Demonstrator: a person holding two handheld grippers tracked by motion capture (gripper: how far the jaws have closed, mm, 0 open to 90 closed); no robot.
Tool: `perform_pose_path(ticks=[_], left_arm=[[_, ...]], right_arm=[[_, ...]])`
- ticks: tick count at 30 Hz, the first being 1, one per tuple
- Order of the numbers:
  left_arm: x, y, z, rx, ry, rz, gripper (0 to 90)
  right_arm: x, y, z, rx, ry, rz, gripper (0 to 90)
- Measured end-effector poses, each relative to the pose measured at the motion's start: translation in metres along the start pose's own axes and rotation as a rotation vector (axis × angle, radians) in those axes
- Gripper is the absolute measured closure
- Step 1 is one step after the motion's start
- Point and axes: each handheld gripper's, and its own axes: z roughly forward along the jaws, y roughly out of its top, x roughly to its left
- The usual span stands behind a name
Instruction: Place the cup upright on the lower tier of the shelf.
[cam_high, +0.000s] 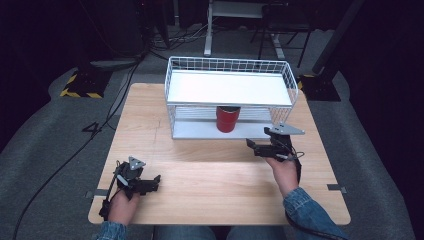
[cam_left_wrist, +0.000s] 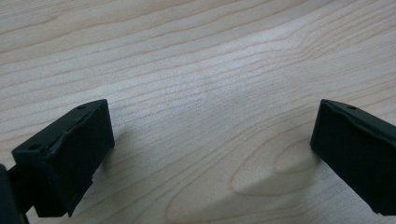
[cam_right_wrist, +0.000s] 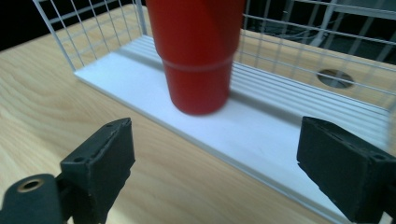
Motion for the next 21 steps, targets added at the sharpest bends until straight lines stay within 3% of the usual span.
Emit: perform_pose_path(ticks=[3,12,21], left_arm=[[0.0,0.001,0.001,-0.001,-0.003,-0.003,0.0],[0.0,0.003,0.003,-0.002,-0.003,-0.003,0.0],[0.001,0.002,0.002,0.0,0.001,0.004,0.0]], right_arm=[[-0.006,-0.004,-0.015,0.049,-0.035,-0.022,11.9],[-0.019,-0.012,-0.047,0.126,-0.024,-0.08,15.7],[-0.027,-0.028,-0.075,0.166,-0.009,-0.066,15.7]])
